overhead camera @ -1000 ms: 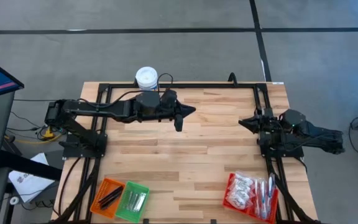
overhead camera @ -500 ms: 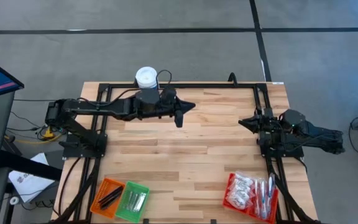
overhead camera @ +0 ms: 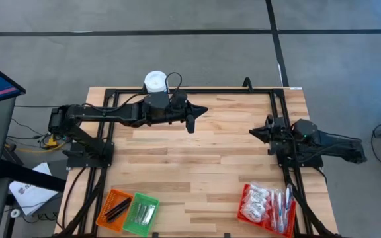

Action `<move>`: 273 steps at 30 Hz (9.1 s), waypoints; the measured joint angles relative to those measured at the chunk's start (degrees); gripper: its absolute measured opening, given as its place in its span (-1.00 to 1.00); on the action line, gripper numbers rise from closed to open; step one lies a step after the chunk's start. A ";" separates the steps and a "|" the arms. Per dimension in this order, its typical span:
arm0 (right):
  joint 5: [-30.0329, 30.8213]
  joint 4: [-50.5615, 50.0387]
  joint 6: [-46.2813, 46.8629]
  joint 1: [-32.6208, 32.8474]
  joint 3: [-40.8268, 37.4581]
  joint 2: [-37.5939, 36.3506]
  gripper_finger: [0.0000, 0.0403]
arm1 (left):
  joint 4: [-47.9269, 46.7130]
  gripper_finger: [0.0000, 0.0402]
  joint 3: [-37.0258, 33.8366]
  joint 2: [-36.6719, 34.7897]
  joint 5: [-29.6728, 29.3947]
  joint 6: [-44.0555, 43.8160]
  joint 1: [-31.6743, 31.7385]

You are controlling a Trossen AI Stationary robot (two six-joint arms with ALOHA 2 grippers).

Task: Pick & Place Travel size toiletries
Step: Return to Home Position

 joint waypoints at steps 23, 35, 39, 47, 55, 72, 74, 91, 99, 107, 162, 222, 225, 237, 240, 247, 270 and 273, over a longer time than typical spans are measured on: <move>1.74 16.17 0.78 1.65 -9.10 0.00 -1.00 | 0.17 -0.99 0.00 0.00 1.60 -0.61 -0.02; 1.83 11.37 12.29 1.69 -9.14 0.01 -1.00 | 0.90 -0.99 0.00 0.00 1.70 -0.61 0.28; 1.72 11.37 18.61 1.80 -9.14 0.59 -1.00 | 1.50 -0.99 -0.01 0.00 4.54 0.18 0.81; 1.72 11.36 20.08 1.80 -9.14 0.61 -1.00 | 0.30 -0.99 -0.15 -3.18 13.03 6.70 1.92; 1.74 11.43 20.08 1.80 -9.14 0.57 -1.00 | -2.82 -1.00 -1.71 -13.01 18.21 16.04 1.90; 1.76 11.76 20.08 1.80 -9.16 0.57 -1.00 | 5.26 -1.00 -31.29 -35.99 24.65 11.67 2.60; 1.79 11.73 20.08 1.80 -9.16 0.58 -1.00 | 7.07 -1.00 -33.82 -39.22 24.58 11.89 2.60; 1.79 11.76 20.08 1.80 -9.19 0.57 -1.00 | 13.74 -1.00 -54.62 -54.81 28.69 12.01 11.08; 1.76 11.75 20.08 1.80 -9.19 0.58 -1.00 | 17.98 -1.00 -60.07 -63.22 23.15 11.39 16.06; 1.78 11.75 20.07 1.80 -9.19 0.57 -1.00 | 17.53 -1.00 -65.13 -72.93 16.04 8.79 16.90; 1.76 11.75 20.08 1.80 -9.19 0.57 -1.00 | 8.03 -1.00 -73.64 -86.31 11.61 12.28 5.81; 1.74 11.75 20.07 1.78 -9.20 0.58 -1.00 | -2.54 -0.99 -73.66 -84.39 11.58 10.34 1.46; 1.76 11.75 20.06 1.78 -9.20 0.59 -1.00 | -2.27 -0.99 -73.66 -84.39 11.58 10.34 1.46; 1.74 11.75 20.06 1.78 -9.20 0.58 -1.00 | -1.73 -1.00 -73.66 -84.39 11.58 10.34 1.46; 1.75 11.75 20.08 1.78 -9.19 0.59 -1.00 | -1.62 -1.00 -73.66 -84.39 11.58 10.32 1.46; 1.76 11.75 20.06 1.80 -9.19 0.58 -1.00 | -1.38 -1.00 -73.66 -84.39 11.56 10.32 1.46; 1.76 11.75 20.06 1.78 -9.21 0.57 -1.00 | -1.38 -1.00 -73.66 -84.39 11.56 10.34 1.46; 1.75 11.75 20.06 1.78 -9.19 0.57 -1.00 | -1.38 -1.00 -73.66 -84.39 11.56 10.32 1.47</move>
